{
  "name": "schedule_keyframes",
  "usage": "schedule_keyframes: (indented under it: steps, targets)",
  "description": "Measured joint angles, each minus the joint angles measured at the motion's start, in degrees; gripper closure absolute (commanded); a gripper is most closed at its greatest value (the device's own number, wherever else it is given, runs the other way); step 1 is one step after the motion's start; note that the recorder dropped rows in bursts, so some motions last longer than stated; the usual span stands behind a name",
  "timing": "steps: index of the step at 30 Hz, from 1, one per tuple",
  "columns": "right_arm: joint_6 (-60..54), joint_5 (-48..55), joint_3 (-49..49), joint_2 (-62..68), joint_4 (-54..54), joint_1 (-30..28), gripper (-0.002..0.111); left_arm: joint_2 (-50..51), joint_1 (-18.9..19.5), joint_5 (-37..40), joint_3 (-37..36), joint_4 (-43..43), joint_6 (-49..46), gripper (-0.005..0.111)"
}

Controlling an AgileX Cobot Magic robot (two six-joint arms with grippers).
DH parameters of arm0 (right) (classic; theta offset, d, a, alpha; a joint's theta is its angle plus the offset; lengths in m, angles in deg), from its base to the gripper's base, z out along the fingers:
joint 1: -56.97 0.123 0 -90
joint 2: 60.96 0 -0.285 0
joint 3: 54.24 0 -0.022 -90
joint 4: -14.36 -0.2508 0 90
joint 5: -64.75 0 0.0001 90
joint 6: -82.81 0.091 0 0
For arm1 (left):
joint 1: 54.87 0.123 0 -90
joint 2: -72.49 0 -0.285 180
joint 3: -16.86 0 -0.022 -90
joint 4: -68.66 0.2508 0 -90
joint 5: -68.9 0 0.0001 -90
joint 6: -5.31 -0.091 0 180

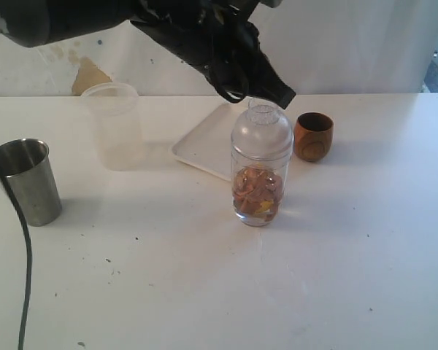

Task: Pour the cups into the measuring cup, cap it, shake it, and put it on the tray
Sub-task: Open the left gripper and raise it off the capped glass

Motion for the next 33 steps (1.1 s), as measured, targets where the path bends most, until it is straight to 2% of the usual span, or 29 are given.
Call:
schedule_keyframes:
  steps: [9,33]
  targets:
    - [0.0,0.0,0.0,0.0,0.0,0.0,0.108,0.5,0.0,-0.2,0.0,-3.6,-5.4,0.107]
    - [0.0,0.0,0.0,0.0,0.0,0.0,0.108,3.6,0.0,1.7,0.8,-3.9,-5.8,0.107]
